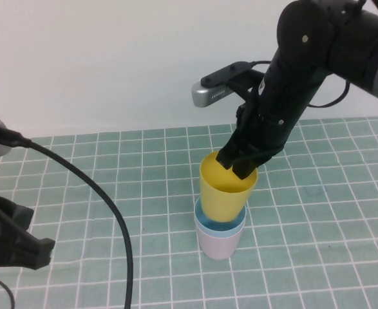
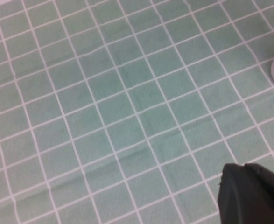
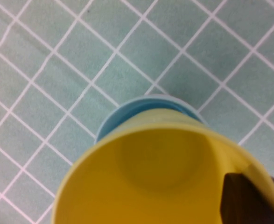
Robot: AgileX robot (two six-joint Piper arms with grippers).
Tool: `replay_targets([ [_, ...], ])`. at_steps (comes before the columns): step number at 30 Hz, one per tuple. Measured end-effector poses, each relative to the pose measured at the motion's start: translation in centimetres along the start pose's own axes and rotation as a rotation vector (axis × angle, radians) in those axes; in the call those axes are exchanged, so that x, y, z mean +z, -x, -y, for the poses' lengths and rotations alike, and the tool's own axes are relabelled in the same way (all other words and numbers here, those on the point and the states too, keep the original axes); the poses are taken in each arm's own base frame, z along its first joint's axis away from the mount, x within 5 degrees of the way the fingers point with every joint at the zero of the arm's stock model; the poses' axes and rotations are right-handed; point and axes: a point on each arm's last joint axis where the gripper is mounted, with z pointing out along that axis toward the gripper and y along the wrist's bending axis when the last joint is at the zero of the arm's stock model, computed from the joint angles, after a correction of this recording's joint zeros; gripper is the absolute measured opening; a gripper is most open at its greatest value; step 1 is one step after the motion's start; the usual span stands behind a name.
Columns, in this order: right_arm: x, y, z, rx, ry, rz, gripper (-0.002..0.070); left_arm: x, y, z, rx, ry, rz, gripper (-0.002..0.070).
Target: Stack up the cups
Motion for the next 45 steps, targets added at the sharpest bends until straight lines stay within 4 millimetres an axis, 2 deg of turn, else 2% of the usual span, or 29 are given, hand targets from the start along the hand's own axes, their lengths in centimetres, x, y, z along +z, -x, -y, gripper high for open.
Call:
replay_targets([
  [5,0.8,0.2,-0.7,-0.021,0.008,-0.018,0.0026,-1.9,-0.5,-0.6,-0.023,-0.007,0.073,-0.0001],
  [10,1.1,0.2,-1.0,-0.03,0.01,-0.027,0.0027,-5.9,-2.0,-1.7,-0.084,-0.042,0.215,-0.0001],
  [14,1.1,0.2,-1.0,-0.031,0.007,-0.028,0.0069,-9.9,-4.4,-3.1,-0.135,-0.056,0.38,-0.0001],
  [18,1.1,0.2,-0.9,-0.034,0.003,-0.029,0.0139,-12.9,-7.0,-4.3,-0.177,-0.064,0.512,-0.0001],
  [26,0.7,0.3,-0.3,-0.03,-0.073,-0.027,0.0169,-16.4,-12.2,-5.8,-0.244,-0.069,0.656,-0.0001],
  [29,-1.2,0.5,-0.2,-0.027,-0.124,0.015,0.0169,-17.2,-13.6,-6.0,-0.27,-0.043,0.697,-0.0001],
  [33,-5.9,0.4,-0.8,-0.025,-0.162,0.129,0.0167,-18.4,-15.3,-5.6,-0.326,0.075,0.748,-0.0001],
  [35,-8.5,-0.2,-1.4,-0.025,-0.175,0.186,0.0141,-18.9,-15.9,-5.0,-0.36,0.157,0.762,-0.0001],
  [39,-12.5,-1.5,-2.3,-0.024,-0.188,0.275,0.0039,-19.4,-16.1,-3.3,-0.429,0.34,0.736,-0.0001],
  [45,-17.2,-3.6,-3.4,-0.017,-0.201,0.388,0.0005,-19.7,-15.9,-1.0,-0.514,0.566,0.709,-0.0001],
])
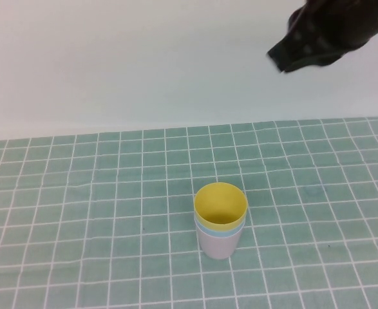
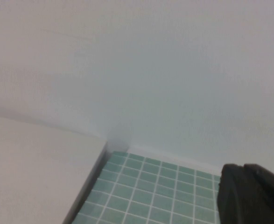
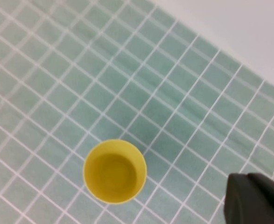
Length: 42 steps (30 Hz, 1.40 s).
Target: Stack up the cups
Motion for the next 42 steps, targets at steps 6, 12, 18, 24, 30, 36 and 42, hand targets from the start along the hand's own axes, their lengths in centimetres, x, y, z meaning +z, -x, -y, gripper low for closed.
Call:
replay_targets([
  [6,-3.9,-0.5,-0.2,0.022,-0.011,0.082,0.0002,-0.5,-0.1,1.1,-0.019,0.066,0.003,-0.0001],
  [12,-4.7,-0.6,-0.2,0.028,-0.013,0.099,0.0001,-0.2,-0.4,2.1,-0.063,-0.007,-0.004,-0.0001],
  [18,-4.3,-0.5,-0.1,0.027,-0.016,0.091,-0.0001,2.8,-1.7,3.1,-0.07,-0.076,0.051,-0.0001],
  [24,-4.2,-0.6,0.8,-0.012,-0.094,0.076,-0.0001,7.4,-6.0,4.2,-0.075,-0.139,0.055,-0.0001],
  [30,-7.7,-2.4,1.8,0.011,-0.155,0.229,-0.0001,11.1,-13.2,4.5,-0.082,-0.151,-0.099,-0.0001],
  [36,-11.4,-8.2,2.6,0.06,-0.263,0.51,-0.0001,12.7,-20.2,4.3,-0.08,-0.141,-0.248,-0.0001],
  [42,-10.5,-18.1,2.8,0.217,-0.379,0.622,-0.0001,12.7,-21.7,4.0,-0.038,-0.127,-0.304,-0.0001],
])
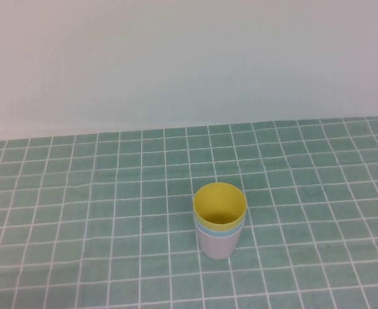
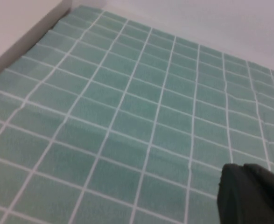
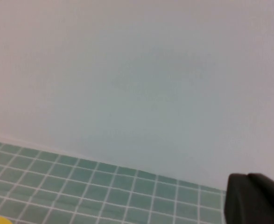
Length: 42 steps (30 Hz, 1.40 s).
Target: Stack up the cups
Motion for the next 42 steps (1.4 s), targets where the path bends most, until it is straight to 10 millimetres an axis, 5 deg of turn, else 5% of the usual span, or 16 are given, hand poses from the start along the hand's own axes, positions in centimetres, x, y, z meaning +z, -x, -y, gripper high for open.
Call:
replay_targets([
  [9,-4.1,-15.0,0.4,0.041,-0.246,0.132,-0.0001,0.0,0.0,0.0,0.015,0.002,-0.002,-0.0001],
  [20,-4.3,-23.6,-0.6,0.016,-0.293,0.032,-0.0001,0.0,0.0,0.0,0.018,0.001,0.0,-0.0001],
  [25,-3.9,-25.4,-0.7,0.018,-0.298,-0.022,-0.0001,0.0,0.0,0.0,0.018,0.001,-0.002,-0.0001],
  [42,-4.2,-26.6,-1.3,0.059,-0.261,-0.132,-0.0001,0.0,0.0,0.0,0.018,0.002,-0.003,-0.0001],
])
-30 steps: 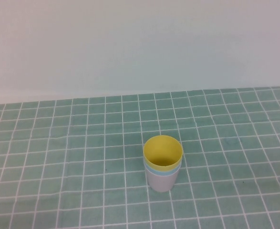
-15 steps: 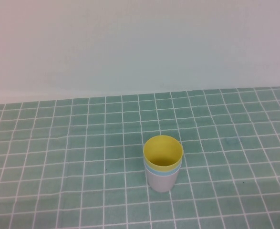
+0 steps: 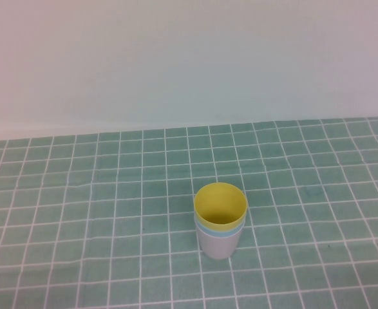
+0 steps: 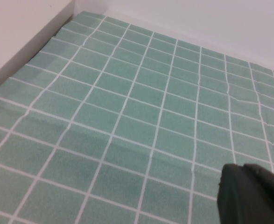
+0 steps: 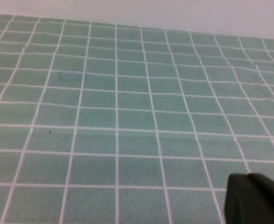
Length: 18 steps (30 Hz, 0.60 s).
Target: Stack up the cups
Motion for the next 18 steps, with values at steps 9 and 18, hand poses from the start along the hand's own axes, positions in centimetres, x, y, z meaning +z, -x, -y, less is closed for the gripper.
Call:
replay_targets([
  [9,0.0,-0.02,-0.05,-0.003,0.009,-0.001,-0.0001,0.0,0.0,0.0,0.0,0.0,0.0,-0.0001],
  [18,0.0,-0.02,-0.05,-0.003,0.009,-0.001,-0.0001,0.0,0.0,0.0,0.0,0.0,0.0,-0.0001],
])
